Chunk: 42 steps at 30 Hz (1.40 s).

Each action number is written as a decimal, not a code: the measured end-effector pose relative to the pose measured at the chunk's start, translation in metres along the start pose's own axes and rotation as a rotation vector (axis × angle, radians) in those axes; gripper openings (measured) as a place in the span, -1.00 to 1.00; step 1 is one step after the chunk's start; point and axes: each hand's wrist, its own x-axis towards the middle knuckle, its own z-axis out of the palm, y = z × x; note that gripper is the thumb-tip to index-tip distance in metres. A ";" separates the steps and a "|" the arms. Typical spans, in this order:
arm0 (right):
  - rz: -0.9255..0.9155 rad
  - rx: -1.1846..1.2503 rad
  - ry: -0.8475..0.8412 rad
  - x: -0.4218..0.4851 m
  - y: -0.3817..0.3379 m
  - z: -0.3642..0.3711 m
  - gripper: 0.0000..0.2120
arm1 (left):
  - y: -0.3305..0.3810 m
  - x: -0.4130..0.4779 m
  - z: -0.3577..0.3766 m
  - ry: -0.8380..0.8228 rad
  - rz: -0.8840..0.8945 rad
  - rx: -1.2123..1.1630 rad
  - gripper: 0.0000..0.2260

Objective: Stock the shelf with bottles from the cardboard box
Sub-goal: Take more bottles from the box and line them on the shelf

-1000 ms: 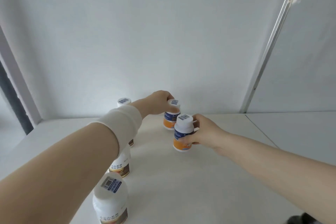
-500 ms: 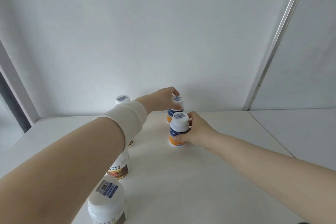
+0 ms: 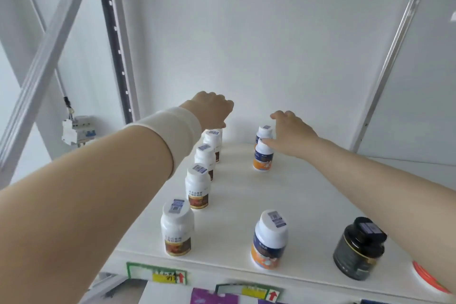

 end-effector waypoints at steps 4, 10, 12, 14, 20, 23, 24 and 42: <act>-0.119 -0.100 0.071 -0.044 -0.043 0.000 -0.52 | -0.001 -0.078 -0.010 0.026 -0.098 0.137 -0.65; -0.340 -0.178 0.109 -0.107 -0.125 0.010 -0.55 | -0.024 -0.202 -0.020 0.002 -0.201 0.269 -0.65; -0.411 -0.172 0.101 -0.126 -0.157 0.016 -0.55 | -0.040 -0.244 -0.019 -0.016 -0.250 0.284 -0.65; -0.498 -0.176 0.089 -0.146 -0.191 0.025 -0.57 | -0.059 -0.287 -0.011 -0.058 -0.294 0.317 -0.65; -0.820 -0.287 0.007 -0.207 -0.320 0.081 -0.62 | -0.125 -0.421 0.044 -0.302 -0.481 0.266 -0.63; -0.938 -0.253 -0.141 -0.234 -0.392 0.140 -0.59 | -0.162 -0.492 0.092 -0.407 -0.593 0.175 -0.68; -0.966 -0.266 -0.195 -0.243 -0.415 0.165 -0.59 | -0.173 -0.519 0.111 -0.441 -0.638 0.125 -0.68; -1.156 -0.553 -0.952 -0.291 -0.584 0.551 -0.59 | -0.197 -0.730 0.470 -1.075 -1.106 -0.652 -0.69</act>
